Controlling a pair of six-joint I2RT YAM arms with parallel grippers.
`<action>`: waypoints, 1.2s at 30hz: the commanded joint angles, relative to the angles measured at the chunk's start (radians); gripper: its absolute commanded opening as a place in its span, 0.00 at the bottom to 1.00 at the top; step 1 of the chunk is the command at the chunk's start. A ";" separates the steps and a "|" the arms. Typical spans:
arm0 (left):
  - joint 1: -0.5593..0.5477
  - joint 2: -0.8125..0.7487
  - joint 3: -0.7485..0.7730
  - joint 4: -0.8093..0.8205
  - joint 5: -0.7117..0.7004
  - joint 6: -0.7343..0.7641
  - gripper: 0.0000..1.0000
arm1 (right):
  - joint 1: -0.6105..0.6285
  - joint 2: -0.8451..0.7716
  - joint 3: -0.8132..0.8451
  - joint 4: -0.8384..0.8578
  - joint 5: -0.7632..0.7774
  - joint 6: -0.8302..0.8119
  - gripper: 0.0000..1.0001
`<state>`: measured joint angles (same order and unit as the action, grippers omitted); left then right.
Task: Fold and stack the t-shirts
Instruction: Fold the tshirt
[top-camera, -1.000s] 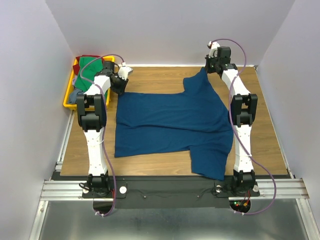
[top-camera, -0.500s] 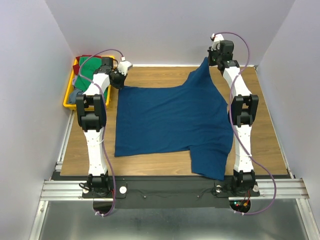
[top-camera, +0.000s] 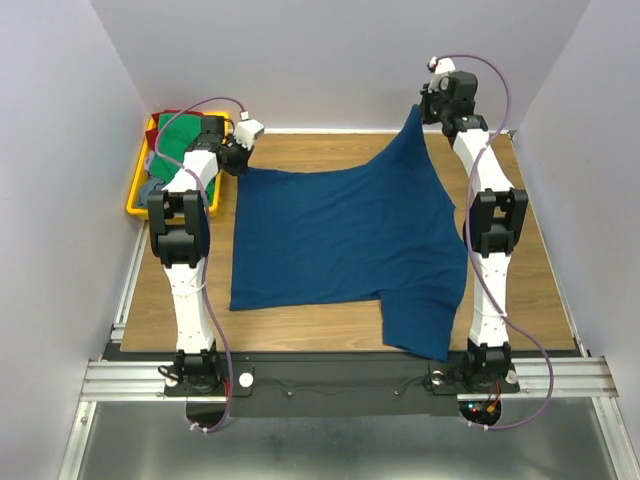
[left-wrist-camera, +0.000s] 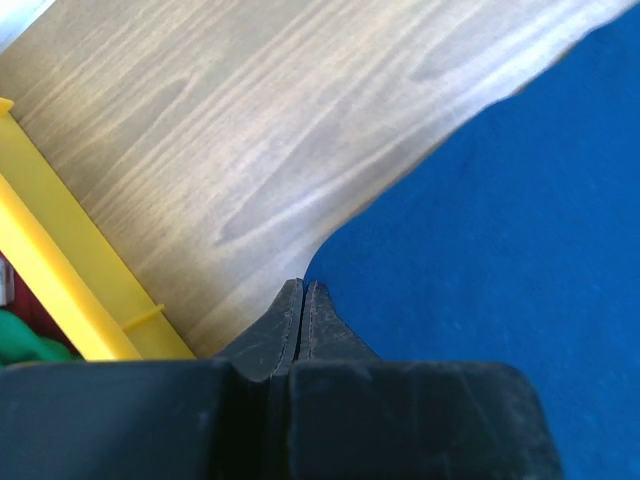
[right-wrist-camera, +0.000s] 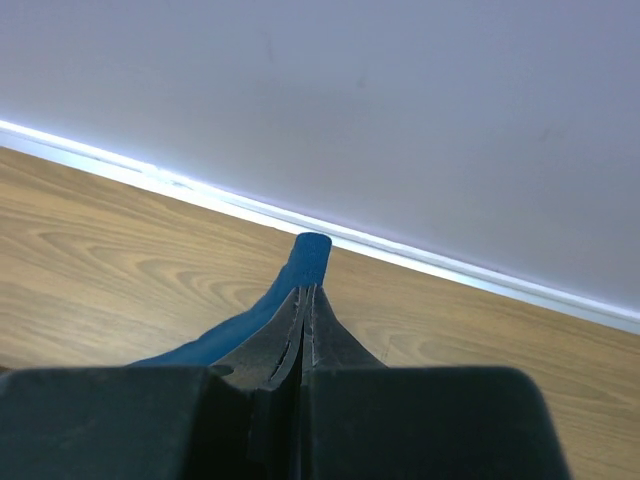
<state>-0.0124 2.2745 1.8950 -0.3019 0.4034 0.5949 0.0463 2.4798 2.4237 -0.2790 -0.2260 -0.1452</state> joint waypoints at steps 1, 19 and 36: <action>0.005 -0.132 -0.030 0.052 0.037 0.043 0.00 | -0.006 -0.162 -0.057 0.081 -0.039 -0.019 0.01; 0.040 -0.391 -0.350 0.122 0.083 0.216 0.00 | -0.006 -0.389 -0.388 0.081 -0.085 -0.082 0.01; 0.040 -0.515 -0.559 0.216 0.075 0.295 0.00 | -0.006 -0.576 -0.597 0.080 -0.105 -0.102 0.01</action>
<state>0.0216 1.8355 1.3571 -0.1612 0.4671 0.8684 0.0460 1.9846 1.8545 -0.2493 -0.3149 -0.2329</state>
